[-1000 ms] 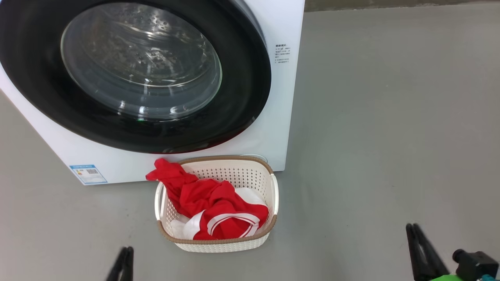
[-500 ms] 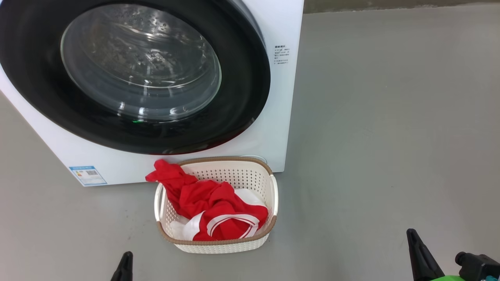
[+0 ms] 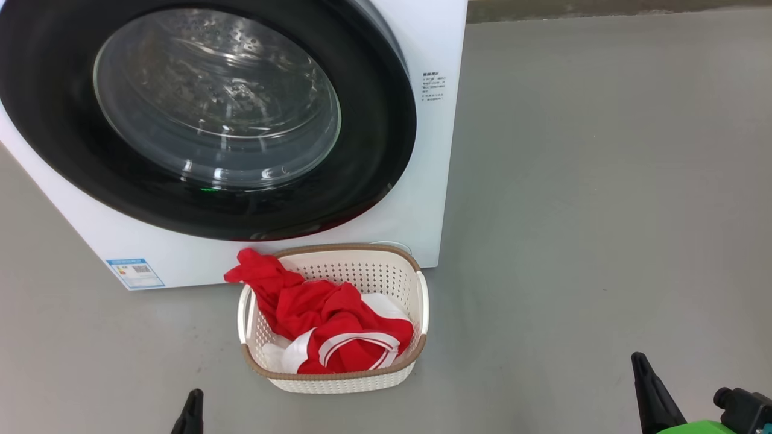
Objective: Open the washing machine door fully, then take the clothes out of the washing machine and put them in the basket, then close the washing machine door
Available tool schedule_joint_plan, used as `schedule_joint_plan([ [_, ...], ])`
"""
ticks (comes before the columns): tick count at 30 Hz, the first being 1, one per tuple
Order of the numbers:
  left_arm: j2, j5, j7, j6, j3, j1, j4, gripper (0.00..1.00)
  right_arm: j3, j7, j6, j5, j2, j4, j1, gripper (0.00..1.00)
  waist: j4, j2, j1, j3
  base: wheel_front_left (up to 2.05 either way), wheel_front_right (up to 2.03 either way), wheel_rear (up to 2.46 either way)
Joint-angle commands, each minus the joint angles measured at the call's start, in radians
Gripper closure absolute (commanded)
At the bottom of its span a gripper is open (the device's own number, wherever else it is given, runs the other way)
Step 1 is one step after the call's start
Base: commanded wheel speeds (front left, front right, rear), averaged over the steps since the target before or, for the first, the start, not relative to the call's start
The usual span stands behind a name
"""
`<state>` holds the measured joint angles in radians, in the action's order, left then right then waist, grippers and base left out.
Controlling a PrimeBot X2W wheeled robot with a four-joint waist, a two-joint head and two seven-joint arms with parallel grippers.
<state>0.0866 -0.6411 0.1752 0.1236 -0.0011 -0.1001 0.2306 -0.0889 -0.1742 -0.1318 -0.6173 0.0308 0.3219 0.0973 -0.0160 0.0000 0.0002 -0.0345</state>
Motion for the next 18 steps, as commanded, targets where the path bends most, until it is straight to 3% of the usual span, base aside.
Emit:
schedule_joint_plan([
  [1, 0.011, -0.025, -0.008, 0.002, 0.018, 0.043, -0.019, 1.00, -0.004, 0.005, 0.000, -0.028, 0.013, -0.028, -0.045, 1.00, 0.000, 0.0000, -0.0001, 0.000, 0.00, 0.00, 0.00],
  [18, 0.005, -0.194, -0.056, 0.003, 0.032, 0.072, -0.013, 1.00, -0.008, 0.055, 0.000, -0.199, 0.014, -0.037, -0.074, 1.00, 0.003, 0.0000, -0.0001, 0.006, 0.00, 0.00, 0.00],
])
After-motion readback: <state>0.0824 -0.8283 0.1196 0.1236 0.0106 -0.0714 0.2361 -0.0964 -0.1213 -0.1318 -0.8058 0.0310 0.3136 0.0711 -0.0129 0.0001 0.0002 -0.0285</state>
